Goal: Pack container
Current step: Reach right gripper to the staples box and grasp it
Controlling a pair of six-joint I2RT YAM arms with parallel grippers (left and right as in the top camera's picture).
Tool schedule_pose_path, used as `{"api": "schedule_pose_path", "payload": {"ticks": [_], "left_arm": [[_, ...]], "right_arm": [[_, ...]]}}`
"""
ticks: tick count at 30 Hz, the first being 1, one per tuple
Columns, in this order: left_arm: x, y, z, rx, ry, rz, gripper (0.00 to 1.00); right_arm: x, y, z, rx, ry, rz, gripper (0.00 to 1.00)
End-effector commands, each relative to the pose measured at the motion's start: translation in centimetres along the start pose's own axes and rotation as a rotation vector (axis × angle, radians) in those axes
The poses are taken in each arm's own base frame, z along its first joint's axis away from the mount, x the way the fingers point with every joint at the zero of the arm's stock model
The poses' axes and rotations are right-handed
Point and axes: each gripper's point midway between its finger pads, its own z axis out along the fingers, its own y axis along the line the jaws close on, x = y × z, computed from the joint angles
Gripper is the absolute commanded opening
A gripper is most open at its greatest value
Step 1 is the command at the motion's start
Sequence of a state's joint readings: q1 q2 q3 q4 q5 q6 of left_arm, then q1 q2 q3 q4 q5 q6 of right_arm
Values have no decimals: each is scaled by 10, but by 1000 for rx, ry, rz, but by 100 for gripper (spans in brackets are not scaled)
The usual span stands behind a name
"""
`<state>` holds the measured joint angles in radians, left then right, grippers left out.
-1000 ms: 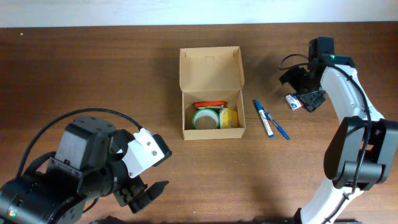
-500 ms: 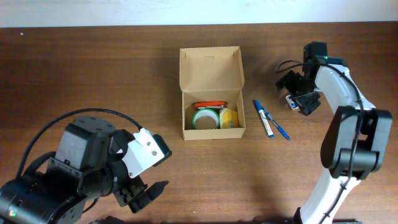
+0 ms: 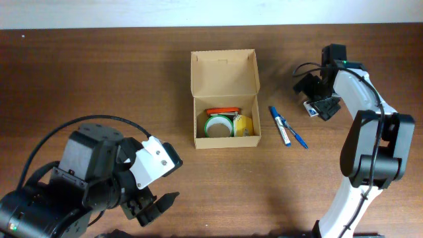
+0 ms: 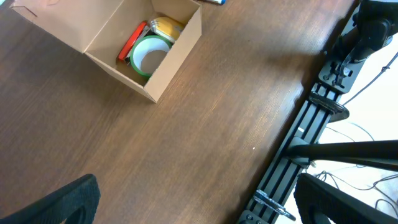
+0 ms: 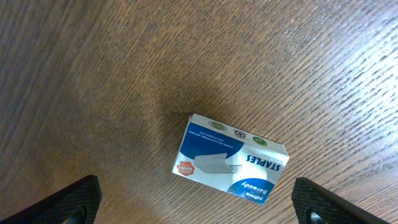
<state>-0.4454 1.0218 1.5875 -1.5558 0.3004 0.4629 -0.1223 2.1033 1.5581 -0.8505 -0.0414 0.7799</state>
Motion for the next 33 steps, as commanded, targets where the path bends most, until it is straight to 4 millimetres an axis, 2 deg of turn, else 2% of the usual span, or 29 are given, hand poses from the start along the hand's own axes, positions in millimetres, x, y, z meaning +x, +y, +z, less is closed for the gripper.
{"api": "schedule_pose_path", "payload": {"ticks": [1, 5, 10, 21, 27, 29, 33], "left_arm": [[-2, -2, -1, 11, -12, -4, 100], [-2, -2, -1, 11, -12, -4, 99], [-2, -2, -1, 11, -12, -4, 100], [-2, -2, -1, 11, -12, -4, 100], [-2, -2, -1, 11, -12, -4, 100], [-2, -2, -1, 11, -12, -4, 100], [-2, -2, -1, 11, -12, -4, 100]], "right_arm": [[-6, -1, 3, 13, -18, 45, 99], [-3, -3, 11, 21, -2, 53, 99], [-11, -10, 11, 5, 5, 101, 99], [-8, -8, 13, -22, 29, 116, 100], [-3, -13, 23, -1, 51, 117, 100], [-3, -14, 24, 4, 51, 117, 96], [3, -16, 35, 15, 82, 120, 95]]}}
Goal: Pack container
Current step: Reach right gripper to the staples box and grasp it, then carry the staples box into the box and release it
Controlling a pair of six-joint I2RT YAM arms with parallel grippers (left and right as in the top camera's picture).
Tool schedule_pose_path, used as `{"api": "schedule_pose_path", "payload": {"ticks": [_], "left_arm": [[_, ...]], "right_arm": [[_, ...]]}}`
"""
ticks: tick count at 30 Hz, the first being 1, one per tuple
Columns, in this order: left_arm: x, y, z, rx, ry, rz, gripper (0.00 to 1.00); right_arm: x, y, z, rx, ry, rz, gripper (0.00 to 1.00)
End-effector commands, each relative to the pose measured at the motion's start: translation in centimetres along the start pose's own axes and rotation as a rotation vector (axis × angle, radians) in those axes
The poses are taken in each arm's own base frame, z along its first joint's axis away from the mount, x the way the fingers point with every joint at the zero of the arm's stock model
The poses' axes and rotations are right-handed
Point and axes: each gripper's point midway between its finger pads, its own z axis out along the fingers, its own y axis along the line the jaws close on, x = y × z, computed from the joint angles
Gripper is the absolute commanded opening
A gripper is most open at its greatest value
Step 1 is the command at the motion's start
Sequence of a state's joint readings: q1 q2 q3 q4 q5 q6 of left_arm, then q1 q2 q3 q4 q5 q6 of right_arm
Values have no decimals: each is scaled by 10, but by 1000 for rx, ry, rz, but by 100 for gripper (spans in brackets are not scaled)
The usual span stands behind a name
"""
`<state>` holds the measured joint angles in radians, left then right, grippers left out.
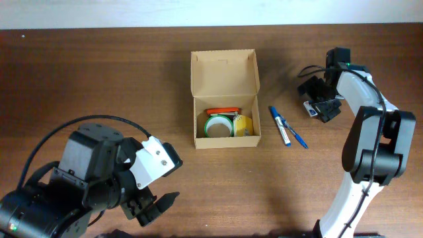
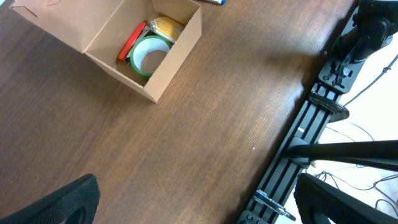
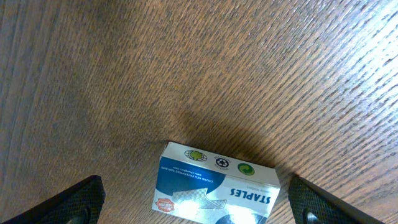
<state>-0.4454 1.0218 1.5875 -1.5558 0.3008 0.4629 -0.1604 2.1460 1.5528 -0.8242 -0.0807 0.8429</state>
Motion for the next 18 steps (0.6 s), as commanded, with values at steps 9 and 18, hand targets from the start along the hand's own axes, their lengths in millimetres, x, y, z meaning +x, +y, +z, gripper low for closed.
{"api": "schedule_pose_path", "payload": {"ticks": [9, 18], "left_arm": [[-2, -2, -1, 11, -12, -4, 100], [-2, -2, -1, 11, -12, -4, 100]], "right_arm": [[6, -9, 19, 28, 42, 11, 50], [13, 11, 9, -60, 99, -75, 41]]}}
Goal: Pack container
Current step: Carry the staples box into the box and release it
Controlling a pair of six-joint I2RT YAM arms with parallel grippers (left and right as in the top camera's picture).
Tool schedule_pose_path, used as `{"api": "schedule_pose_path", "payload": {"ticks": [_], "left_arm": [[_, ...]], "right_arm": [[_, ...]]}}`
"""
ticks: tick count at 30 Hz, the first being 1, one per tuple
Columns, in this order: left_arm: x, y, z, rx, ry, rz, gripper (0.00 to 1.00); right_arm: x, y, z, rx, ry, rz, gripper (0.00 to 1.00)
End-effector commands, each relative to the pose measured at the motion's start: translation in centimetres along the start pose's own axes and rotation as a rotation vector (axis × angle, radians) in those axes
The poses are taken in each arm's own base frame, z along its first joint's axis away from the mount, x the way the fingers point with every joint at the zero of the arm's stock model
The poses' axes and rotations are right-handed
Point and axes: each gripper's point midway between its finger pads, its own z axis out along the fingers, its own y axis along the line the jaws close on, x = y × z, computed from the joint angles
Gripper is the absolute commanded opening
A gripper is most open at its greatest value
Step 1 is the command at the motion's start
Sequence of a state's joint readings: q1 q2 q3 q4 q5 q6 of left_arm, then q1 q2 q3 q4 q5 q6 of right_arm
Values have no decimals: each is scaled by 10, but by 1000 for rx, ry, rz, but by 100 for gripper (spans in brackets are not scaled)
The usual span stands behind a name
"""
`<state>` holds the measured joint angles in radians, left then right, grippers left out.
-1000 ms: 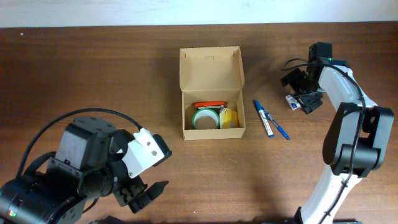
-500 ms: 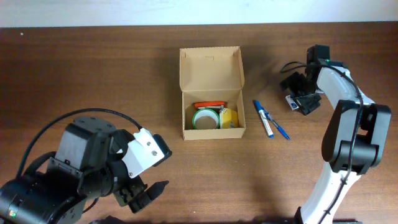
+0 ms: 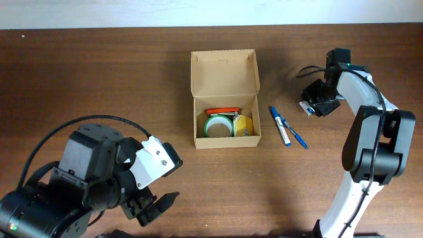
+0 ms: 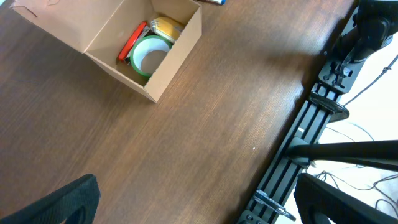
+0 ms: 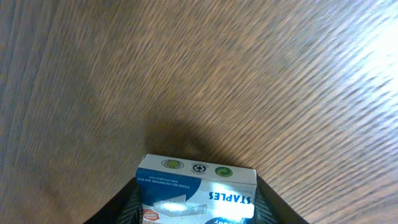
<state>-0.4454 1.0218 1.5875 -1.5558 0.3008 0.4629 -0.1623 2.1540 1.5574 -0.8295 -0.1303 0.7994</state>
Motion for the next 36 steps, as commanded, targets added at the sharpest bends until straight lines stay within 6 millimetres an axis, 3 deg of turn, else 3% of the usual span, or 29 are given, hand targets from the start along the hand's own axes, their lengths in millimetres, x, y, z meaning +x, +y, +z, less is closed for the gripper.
{"api": "schedule_pose_path", "payload": {"ticks": [1, 5, 9, 13, 15, 18, 21, 24, 30, 36], "left_arm": [[-2, -2, -1, 11, -12, -4, 100], [-1, -2, -1, 10, -11, -4, 100], [-2, -2, -1, 11, -12, -4, 100], [-2, -2, -1, 11, -12, -4, 100], [-2, -2, -1, 11, -12, -4, 100], [-1, -2, -1, 10, -11, -4, 100], [-2, -2, -1, 11, -12, -4, 100], [-2, -2, -1, 11, -12, -4, 100], [-1, -2, -1, 10, -11, -4, 100], [-2, -2, -1, 11, -12, -4, 100]], "right_arm": [[6, 11, -2, -39, 64, -41, 41], [4, 29, -50, -51, 54, -178, 41], [28, 56, -91, -54, 73, -342, 41], [76, 94, -127, -72, 83, -526, 41], [106, 119, -153, -106, 68, -619, 41], [155, 140, -184, -140, 68, -739, 40], [214, 150, -185, -136, 105, -867, 40], [252, 159, -183, -118, 69, -950, 40], [290, 162, -178, -99, 46, -1012, 40], [316, 153, -154, -31, 51, -1045, 40]]}}
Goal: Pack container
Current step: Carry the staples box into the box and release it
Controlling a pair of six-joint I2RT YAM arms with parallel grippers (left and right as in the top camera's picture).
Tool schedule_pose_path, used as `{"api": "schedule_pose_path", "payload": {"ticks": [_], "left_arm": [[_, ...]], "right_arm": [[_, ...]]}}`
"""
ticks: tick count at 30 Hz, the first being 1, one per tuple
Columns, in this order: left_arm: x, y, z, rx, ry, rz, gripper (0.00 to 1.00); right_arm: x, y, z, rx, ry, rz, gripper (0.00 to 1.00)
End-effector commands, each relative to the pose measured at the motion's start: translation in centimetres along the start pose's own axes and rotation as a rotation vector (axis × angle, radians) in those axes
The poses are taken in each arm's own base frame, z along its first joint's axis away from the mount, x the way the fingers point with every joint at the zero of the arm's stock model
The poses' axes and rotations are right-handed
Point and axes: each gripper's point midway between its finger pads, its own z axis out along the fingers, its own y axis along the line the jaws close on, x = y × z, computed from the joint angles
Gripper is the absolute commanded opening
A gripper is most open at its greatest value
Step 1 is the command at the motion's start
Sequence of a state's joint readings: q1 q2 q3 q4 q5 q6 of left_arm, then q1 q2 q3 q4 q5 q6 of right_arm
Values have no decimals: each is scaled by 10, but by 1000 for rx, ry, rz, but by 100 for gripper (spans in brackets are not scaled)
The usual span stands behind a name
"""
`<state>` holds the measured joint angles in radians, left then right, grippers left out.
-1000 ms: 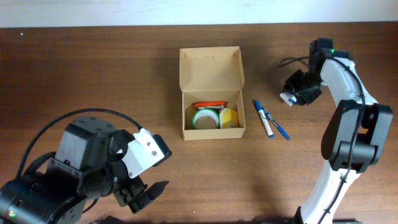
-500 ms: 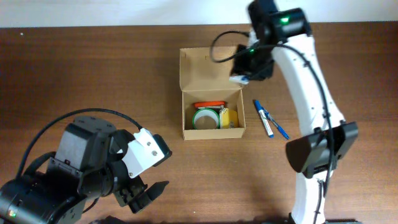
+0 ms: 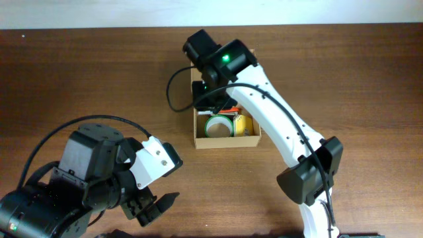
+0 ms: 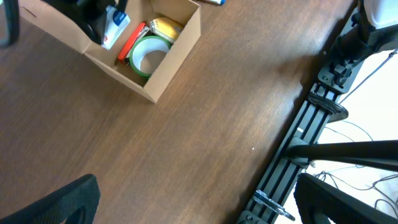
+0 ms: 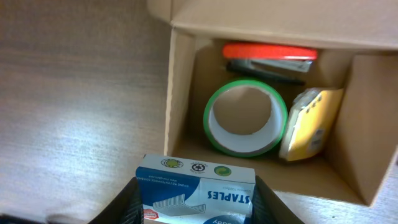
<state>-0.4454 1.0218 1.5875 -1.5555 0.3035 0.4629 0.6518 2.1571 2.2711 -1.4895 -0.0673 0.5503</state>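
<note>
My right gripper (image 5: pixel 196 202) is shut on a blue-and-white staples box (image 5: pixel 196 186), held above the left side of the open cardboard box (image 5: pixel 180 93). The overhead view shows that gripper (image 3: pixel 210 94) over the box's (image 3: pixel 228 141) back left part. Inside lie a green tape roll (image 5: pixel 247 118), a red-topped tool (image 5: pixel 270 51) and a yellow item (image 5: pixel 311 127). My left gripper (image 3: pixel 153 208) stands open at the near left, nothing between its fingers (image 4: pixel 62 199). The left wrist view also shows the staples box (image 4: pixel 115 28) over the cardboard box (image 4: pixel 174 68).
The right arm (image 3: pixel 284 125) stretches across the table from the near right over the box's right side and hides the table beside it. A blue pen end (image 4: pixel 213 2) shows at the top edge of the left wrist view. A black rail (image 4: pixel 311 118) runs along the table's edge.
My right gripper, shut on the staples box, was low over the table's far right; now it holds the box above the cardboard box's left side. The left arm has not moved.
My right gripper stood open above the staples box lying on the table at the far right. Then it was lower, its fingers either side of the box. Then it was shut on it. Now the staples box hangs over the cardboard box.
</note>
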Motion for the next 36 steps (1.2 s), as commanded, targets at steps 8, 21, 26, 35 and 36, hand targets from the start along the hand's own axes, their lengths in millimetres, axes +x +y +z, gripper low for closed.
{"api": "schedule_pose_path", "payload": {"ticks": [8, 21, 26, 35, 36], "left_arm": [[-1, -1, -1, 9, -10, -5, 100], [-1, -1, -1, 9, -10, -5, 100], [-1, -1, -1, 8, -10, -5, 100], [-1, -1, -1, 8, -10, -5, 100], [-1, -1, -1, 9, -10, -5, 100]], "right_arm": [[3, -17, 14, 89, -7, -2, 40], [12, -31, 71, 80, 63, 10, 40], [12, -29, 87, 53, 61, 14, 40], [17, -26, 98, 24, 78, 39, 40], [16, -28, 98, 34, 72, 38, 40]]}}
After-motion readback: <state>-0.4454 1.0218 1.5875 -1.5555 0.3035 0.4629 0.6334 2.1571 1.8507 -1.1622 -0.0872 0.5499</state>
